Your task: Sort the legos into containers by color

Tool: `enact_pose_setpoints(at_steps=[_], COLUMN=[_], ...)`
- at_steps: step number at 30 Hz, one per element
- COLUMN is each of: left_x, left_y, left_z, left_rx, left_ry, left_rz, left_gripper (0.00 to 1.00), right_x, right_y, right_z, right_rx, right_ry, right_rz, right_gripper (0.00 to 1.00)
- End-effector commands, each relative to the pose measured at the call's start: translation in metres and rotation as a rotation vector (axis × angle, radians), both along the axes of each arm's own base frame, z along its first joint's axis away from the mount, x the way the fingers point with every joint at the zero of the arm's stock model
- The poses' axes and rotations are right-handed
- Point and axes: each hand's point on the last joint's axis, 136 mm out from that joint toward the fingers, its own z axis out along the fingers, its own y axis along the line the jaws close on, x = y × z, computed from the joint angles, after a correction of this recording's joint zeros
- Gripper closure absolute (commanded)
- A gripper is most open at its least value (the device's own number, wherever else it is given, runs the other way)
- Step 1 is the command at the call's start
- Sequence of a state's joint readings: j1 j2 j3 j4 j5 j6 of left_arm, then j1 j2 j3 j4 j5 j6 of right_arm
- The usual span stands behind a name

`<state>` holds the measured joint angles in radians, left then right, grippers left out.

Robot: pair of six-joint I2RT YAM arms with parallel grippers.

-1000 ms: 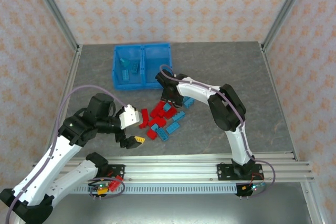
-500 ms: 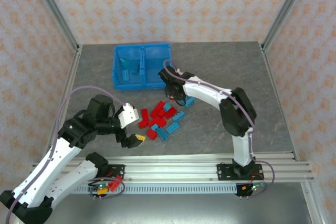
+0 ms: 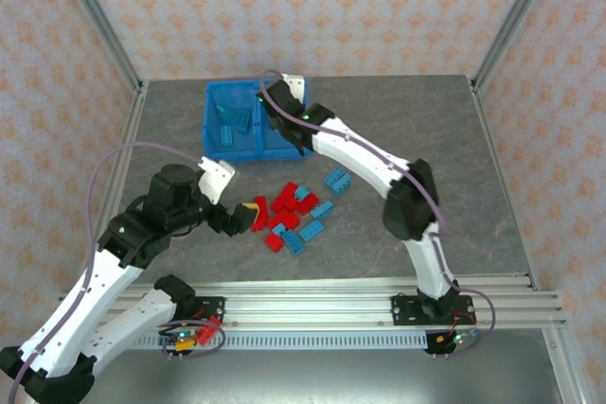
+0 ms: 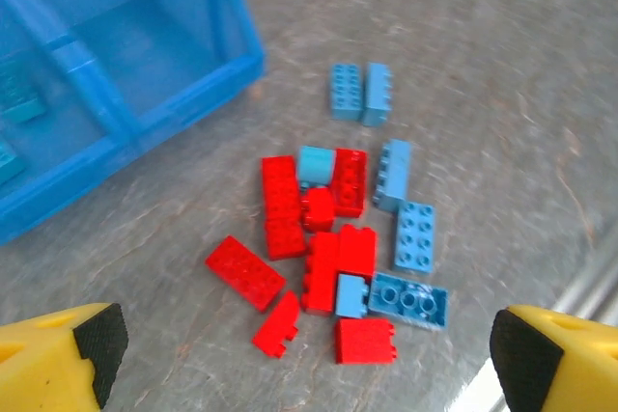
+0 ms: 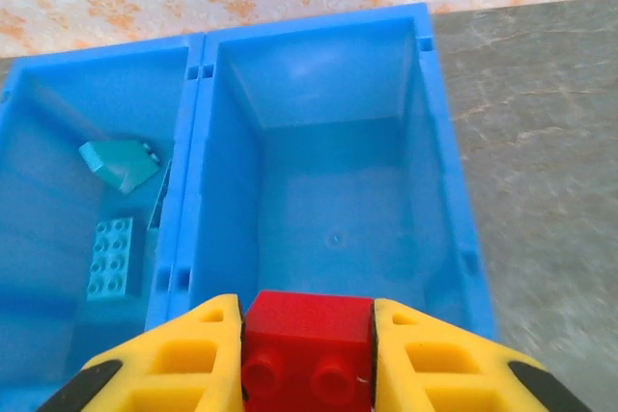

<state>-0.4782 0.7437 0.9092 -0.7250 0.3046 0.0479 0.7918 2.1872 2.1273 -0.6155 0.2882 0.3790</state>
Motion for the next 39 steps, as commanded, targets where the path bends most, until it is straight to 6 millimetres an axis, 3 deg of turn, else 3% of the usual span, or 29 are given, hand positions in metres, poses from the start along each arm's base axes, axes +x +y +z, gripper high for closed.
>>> enact_pose_setpoints(at_steps=[1, 7, 12, 17, 22, 26, 31, 34, 39], left_x=[0.026, 0.040, 0.043, 0.044, 0.045, 0.055, 0.072, 0.081, 0.093], left_y=[0.026, 0.052, 0.058, 0.062, 0.066, 0.040, 0.013, 0.004, -0.003], left_z=[0.005, -0.017, -0.033, -0.056, -0.078, -0.096, -0.124, -0.142, -0.170], left_rx=[-0.040, -0.023, -0.110, -0.155, -0.191, -0.285, -0.311, -0.285, -0.196], left_ry=[0.023, 0.081, 0.113, 0.184, 0.251, 0.335, 0.435, 0.471, 0.517], left_rz=[0.292, 0.534, 0.661, 0.773, 0.891, 0.858, 0.824, 0.823, 0.842], left_gripper=[0.00, 0.00, 0.00, 0.00, 0.00, 0.01, 0.07, 0.13, 0.22], right_x=[0.022, 0.042, 0.040, 0.038, 0.020, -0.019, -0.099, -0.150, -0.220], right_y=[-0.009, 0.007, 0.021, 0.018, 0.004, -0.019, -0.062, -0.098, -0.157], right_z=[-0.034, -0.077, -0.092, -0.069, -0.007, 0.057, 0.093, 0.088, 0.050], right_rx=[-0.121, -0.045, 0.012, 0.030, 0.067, 0.110, 0.150, 0.136, 0.078], right_ry=[0.073, 0.155, 0.207, 0.187, 0.153, 0.122, 0.126, 0.154, 0.247], right_rz=[0.013, 0.034, 0.079, 0.076, 0.080, 0.131, 0.262, 0.305, 0.305], right_gripper=[0.71, 0.68, 0.55, 0.50, 0.50, 0.48, 0.37, 0.28, 0.22])
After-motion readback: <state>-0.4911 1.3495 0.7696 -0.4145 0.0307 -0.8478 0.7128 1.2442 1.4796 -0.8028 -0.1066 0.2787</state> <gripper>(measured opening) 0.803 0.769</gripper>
